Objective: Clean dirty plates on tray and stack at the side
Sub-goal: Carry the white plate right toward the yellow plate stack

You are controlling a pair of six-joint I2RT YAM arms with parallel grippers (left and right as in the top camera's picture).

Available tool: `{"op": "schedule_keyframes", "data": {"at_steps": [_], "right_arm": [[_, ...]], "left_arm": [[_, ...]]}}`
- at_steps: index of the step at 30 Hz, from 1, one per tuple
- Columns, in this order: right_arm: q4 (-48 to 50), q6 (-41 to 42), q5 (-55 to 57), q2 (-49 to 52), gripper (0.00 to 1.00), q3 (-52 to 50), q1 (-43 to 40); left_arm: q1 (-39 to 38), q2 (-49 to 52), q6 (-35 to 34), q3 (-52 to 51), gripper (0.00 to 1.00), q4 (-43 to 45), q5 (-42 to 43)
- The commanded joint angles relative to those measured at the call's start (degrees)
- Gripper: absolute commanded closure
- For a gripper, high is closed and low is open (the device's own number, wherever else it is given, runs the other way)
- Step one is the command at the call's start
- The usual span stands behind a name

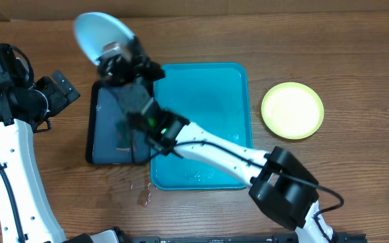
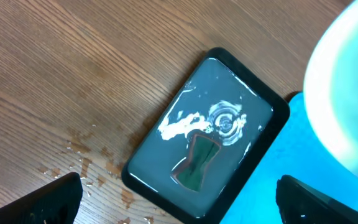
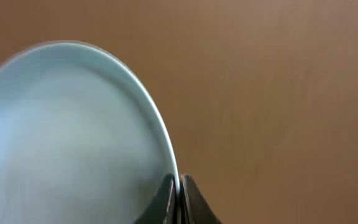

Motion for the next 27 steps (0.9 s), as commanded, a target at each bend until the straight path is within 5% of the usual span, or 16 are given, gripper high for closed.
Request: {"op": "schedule_keyframes", "data": {"at_steps": [1, 8, 13, 27], "right_arm": [[-7.34, 19.41, 4.02, -0.15, 0.96, 1.09, -2.71], [-30.82, 47.28, 3.65, -0.28, 0.96, 1.09, -6.71], [-41.9, 59.14, -6.12, -2.12, 0.96, 1.09, -10.38], [-68.0, 64.67, -34.23, -11.15, 0.96, 1.09, -23.98]], "left_arm": [[0.09, -0.28, -1.2, 0.83, 0.0, 0.07, -0.35], [0.09, -0.28, -1.18, 0.83, 0.0, 0.07, -0.35], [0.09, -0.28, -1.18, 0.83, 0.0, 0.07, -0.35], [0.09, -0.28, -1.18, 0.83, 0.0, 0.07, -0.35]]}}
